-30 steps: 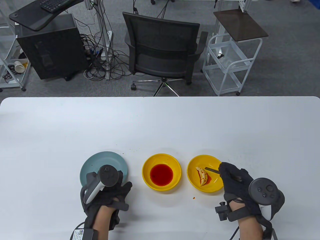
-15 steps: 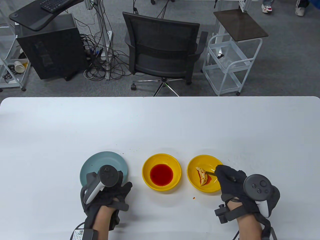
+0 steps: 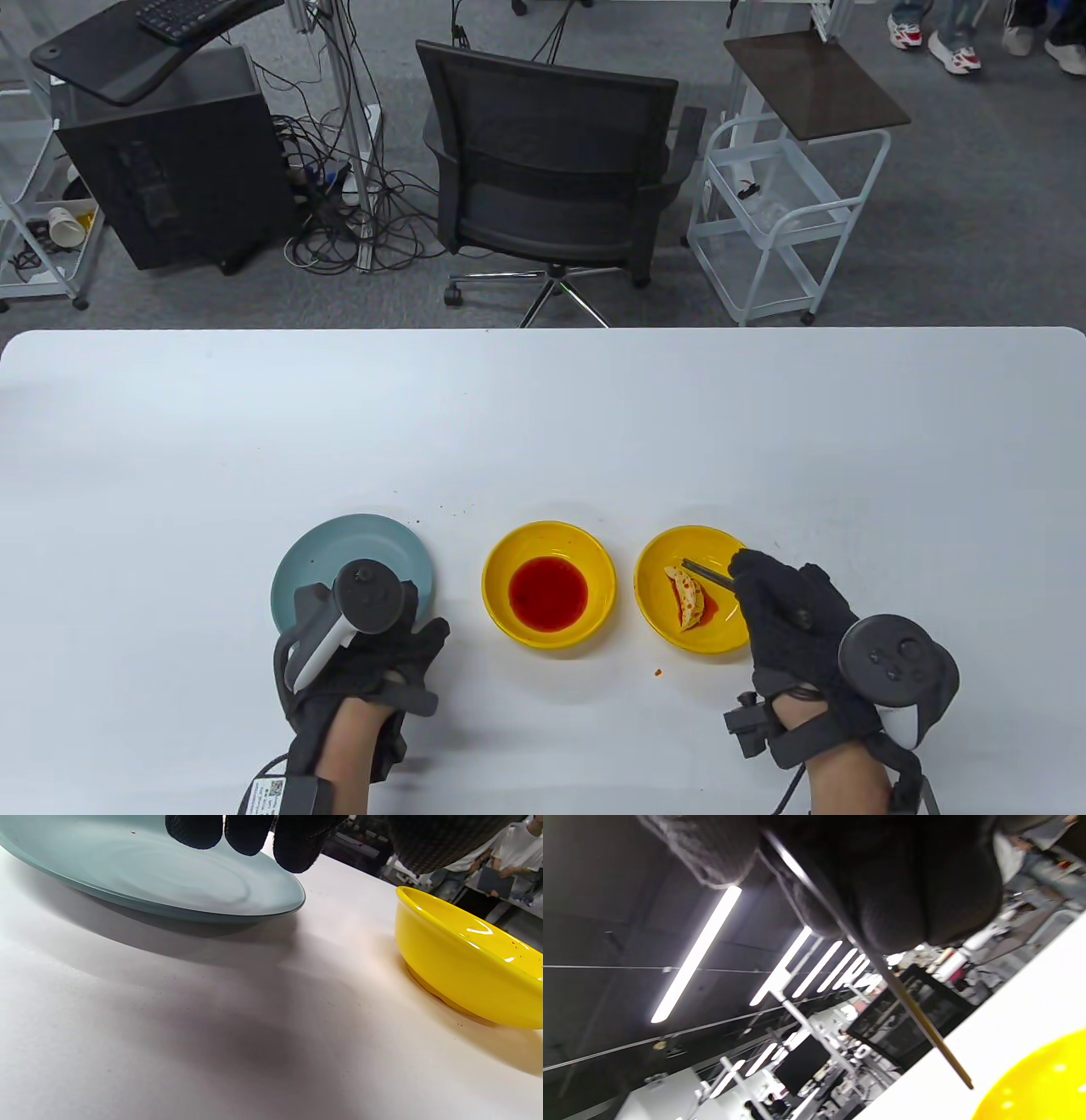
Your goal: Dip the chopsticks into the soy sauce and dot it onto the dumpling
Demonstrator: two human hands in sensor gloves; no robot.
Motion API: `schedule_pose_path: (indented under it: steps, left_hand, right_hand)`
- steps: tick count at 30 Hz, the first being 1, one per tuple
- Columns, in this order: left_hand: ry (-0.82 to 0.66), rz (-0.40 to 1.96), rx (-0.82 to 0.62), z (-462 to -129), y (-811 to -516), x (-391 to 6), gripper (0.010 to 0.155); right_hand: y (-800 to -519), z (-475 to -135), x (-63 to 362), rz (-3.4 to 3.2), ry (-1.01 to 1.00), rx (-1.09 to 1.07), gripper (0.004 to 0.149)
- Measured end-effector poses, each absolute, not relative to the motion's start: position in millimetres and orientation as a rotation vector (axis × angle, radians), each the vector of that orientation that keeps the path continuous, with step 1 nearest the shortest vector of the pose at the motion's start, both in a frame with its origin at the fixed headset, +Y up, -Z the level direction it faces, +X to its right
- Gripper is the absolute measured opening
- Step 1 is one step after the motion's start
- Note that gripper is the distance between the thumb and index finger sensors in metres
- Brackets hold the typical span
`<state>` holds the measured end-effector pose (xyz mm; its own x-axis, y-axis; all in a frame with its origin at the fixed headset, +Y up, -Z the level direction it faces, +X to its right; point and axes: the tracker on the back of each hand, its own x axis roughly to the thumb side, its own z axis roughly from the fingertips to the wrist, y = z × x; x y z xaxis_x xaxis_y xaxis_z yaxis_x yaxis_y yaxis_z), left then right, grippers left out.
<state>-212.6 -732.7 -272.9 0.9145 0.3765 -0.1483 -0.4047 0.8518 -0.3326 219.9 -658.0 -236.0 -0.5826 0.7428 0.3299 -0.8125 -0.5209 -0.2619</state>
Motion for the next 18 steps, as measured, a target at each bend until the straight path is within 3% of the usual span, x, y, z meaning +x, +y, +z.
schedule_pose_path:
  steps: [9, 18]
  left_hand:
    - [0.082, 0.410, -0.366, -272.9, -732.5, -212.5, 0.078]
    - [0.082, 0.412, -0.365, -273.0, -732.2, -213.2, 0.078]
  right_hand:
    - [-658.6, -227.2, 181.7, 2.176, -0.541, 0.505, 0.055]
    - [-671.1, -223.8, 144.9, 2.302, -0.467, 0.689, 0.056]
